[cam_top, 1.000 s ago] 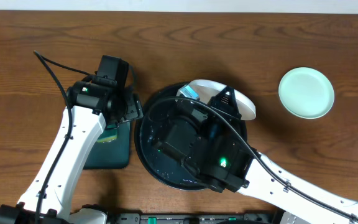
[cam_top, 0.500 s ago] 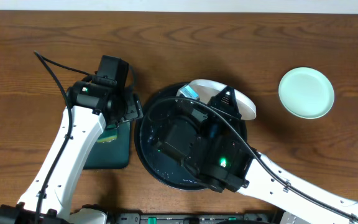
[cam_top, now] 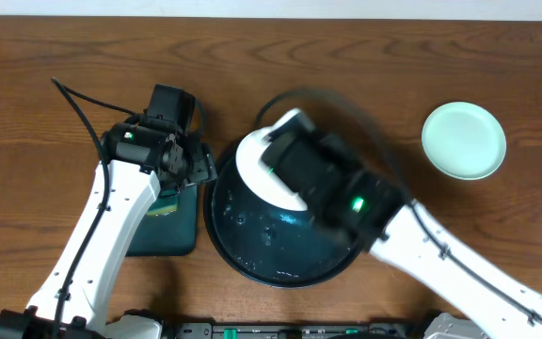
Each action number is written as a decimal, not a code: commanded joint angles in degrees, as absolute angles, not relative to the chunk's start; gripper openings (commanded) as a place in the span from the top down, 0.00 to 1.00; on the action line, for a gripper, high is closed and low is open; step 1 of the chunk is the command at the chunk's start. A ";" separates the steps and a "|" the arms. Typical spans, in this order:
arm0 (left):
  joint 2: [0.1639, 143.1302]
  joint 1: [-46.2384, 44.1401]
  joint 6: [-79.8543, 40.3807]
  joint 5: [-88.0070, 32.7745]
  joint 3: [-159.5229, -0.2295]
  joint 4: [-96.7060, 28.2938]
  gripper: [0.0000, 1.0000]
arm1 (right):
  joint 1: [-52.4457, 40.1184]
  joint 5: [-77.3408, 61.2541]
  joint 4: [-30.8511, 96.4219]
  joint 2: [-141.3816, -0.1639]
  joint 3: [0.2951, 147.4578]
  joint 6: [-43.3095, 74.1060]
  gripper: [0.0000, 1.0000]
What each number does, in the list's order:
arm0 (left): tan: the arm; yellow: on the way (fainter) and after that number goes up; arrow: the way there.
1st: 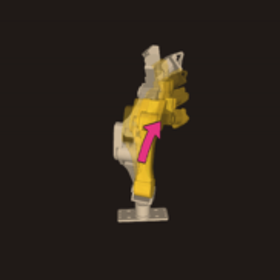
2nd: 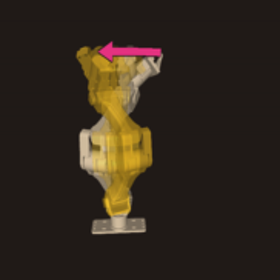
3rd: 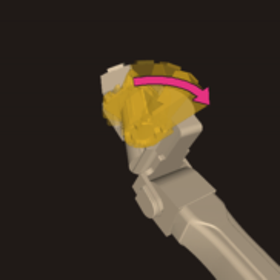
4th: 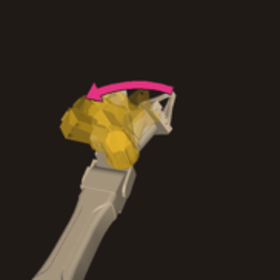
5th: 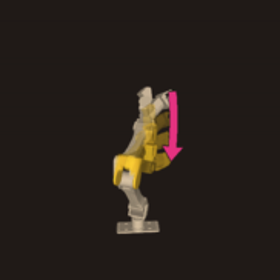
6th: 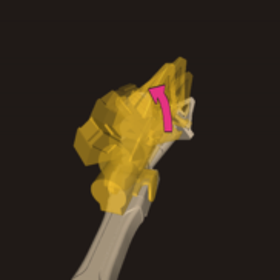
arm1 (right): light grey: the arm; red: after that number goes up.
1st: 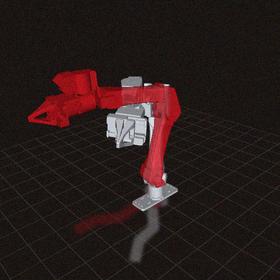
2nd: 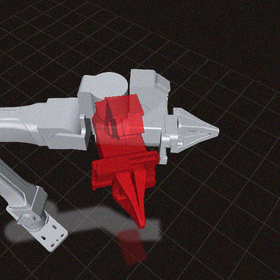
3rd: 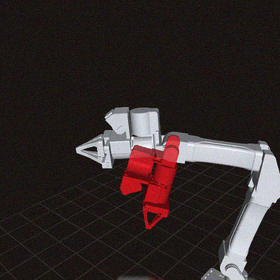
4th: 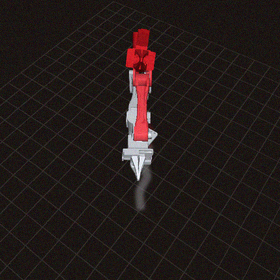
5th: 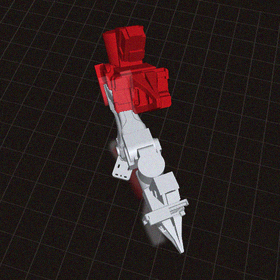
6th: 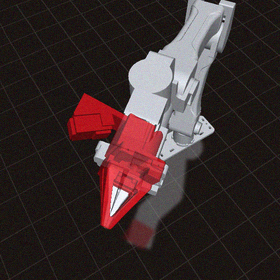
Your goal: Clean dirty plates on tray and stack at the side
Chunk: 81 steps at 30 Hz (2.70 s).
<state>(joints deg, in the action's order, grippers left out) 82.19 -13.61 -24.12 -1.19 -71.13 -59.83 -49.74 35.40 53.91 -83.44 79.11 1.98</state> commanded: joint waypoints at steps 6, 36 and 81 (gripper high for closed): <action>82.32 -13.74 -23.59 -0.89 -71.42 -60.64 0.20 | -22.37 6.13 53.93 -83.59 74.72 25.30 0.99; 82.32 -13.74 -23.57 -0.84 -71.42 -60.60 0.20 | 30.55 -7.90 45.12 -95.37 71.22 33.08 0.99; 58.39 -13.74 -20.18 11.27 -78.76 -61.14 0.20 | 18.28 -16.56 40.42 -73.73 71.33 10.44 0.01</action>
<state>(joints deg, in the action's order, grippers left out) 67.55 -13.61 -21.50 3.92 -75.18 -60.29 19.88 -16.32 40.45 -75.96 71.09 13.17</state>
